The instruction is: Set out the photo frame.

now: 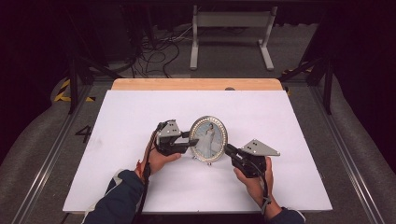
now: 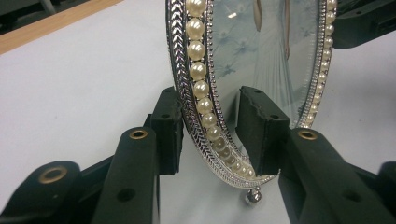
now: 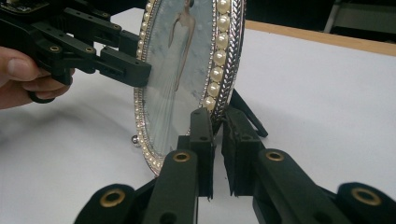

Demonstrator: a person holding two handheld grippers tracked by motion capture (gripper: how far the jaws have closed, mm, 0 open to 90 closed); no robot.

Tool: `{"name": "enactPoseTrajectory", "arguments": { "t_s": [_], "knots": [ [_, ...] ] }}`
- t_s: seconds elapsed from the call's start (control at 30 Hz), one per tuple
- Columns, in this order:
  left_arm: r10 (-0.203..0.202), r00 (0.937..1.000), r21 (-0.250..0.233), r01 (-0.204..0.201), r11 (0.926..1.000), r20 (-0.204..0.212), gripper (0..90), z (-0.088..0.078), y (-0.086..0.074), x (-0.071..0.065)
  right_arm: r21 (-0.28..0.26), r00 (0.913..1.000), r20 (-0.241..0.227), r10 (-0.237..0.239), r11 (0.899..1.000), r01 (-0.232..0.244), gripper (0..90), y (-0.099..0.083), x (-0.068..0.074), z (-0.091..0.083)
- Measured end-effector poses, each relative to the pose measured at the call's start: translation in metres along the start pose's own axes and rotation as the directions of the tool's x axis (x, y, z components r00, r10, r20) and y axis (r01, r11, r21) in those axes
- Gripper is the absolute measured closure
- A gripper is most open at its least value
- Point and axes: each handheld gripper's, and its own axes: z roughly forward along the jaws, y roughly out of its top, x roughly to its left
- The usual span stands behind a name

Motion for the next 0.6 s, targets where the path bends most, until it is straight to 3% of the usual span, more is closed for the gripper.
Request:
{"name": "enactPoseTrajectory", "arguments": {
  "t_s": [0.23, 0.4, 0.6],
  "knots": [
    [0.018, 0.9997, 0.017, -0.018, 0.9997, -0.018, 63.3, -0.001, -0.001, -0.006, 0.004, 1.0000, 0.010, -0.002, 1.000, 0.002, 82.5, 0.001, -0.002, 0.002],
    [0.025, 0.9982, 0.030, -0.023, 0.9993, -0.054, 63.9, 0.000, -0.002, -0.016, 0.004, 0.9998, 0.018, 0.009, 1.000, -0.009, 82.7, 0.002, -0.009, 0.003],
    [0.024, 0.9980, 0.035, -0.022, 0.9991, -0.058, 63.1, -0.004, -0.004, -0.020, 0.014, 0.9997, 0.009, 0.021, 1.000, -0.022, 82.1, 0.003, -0.014, 0.007]
  ]
}}
